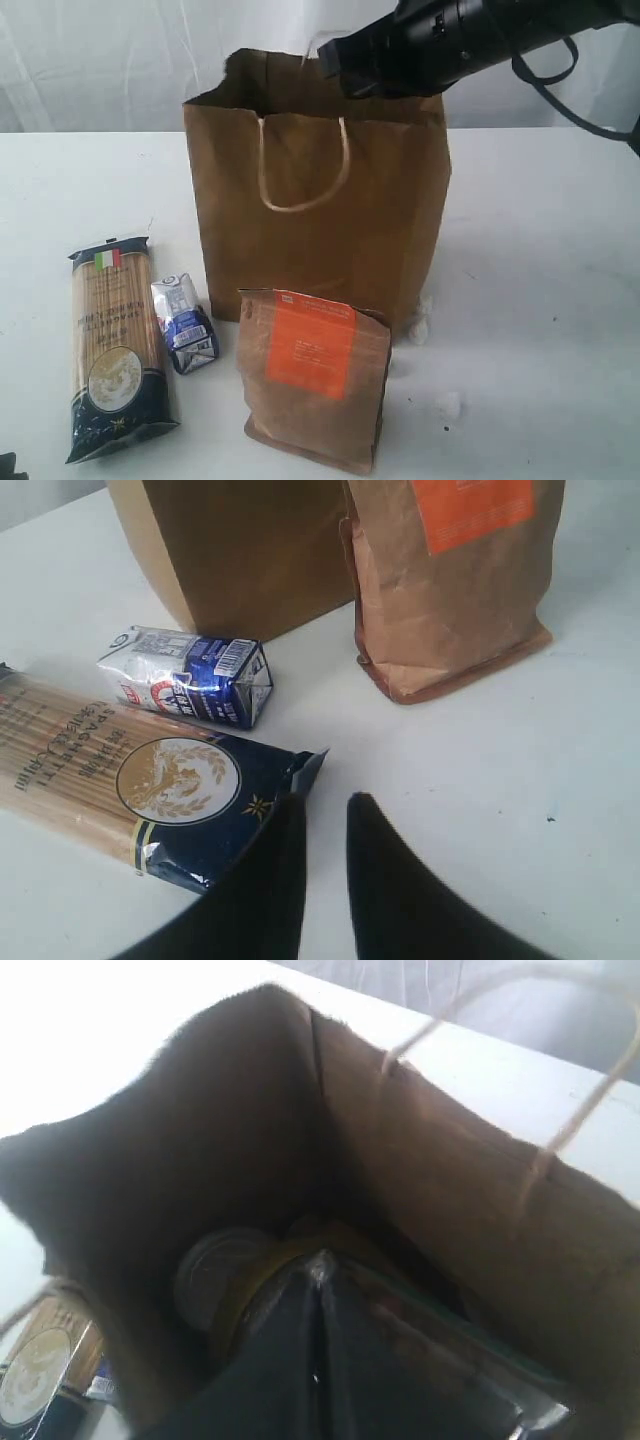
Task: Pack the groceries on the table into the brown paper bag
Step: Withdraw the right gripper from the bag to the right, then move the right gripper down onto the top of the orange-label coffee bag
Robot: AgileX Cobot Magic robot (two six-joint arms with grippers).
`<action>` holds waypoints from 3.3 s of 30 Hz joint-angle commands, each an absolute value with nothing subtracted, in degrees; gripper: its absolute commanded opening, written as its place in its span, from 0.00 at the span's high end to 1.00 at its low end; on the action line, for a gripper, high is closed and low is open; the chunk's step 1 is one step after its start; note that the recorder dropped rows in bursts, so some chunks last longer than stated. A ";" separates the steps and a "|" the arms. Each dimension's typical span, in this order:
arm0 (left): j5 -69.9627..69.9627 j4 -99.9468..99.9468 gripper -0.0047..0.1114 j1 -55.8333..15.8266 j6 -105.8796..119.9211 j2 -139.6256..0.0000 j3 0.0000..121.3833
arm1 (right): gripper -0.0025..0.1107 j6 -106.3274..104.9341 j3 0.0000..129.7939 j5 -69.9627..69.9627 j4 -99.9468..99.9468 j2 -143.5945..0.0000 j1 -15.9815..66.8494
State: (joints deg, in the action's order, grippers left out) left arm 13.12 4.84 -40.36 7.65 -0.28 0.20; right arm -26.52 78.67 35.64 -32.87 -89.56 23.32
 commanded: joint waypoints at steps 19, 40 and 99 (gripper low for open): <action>13.38 5.03 0.78 -40.71 7.70 0.00 0.00 | 0.98 -16.48 75.89 38.59 -10.42 -79.79 23.81; 13.38 5.03 0.78 -40.71 7.70 0.00 0.00 | 0.98 -10.66 49.39 51.32 -3.08 -42.68 19.33; 13.38 5.03 0.78 -40.71 7.70 0.00 0.00 | 0.44 -43.94 57.35 34.46 -10.69 -81.34 45.60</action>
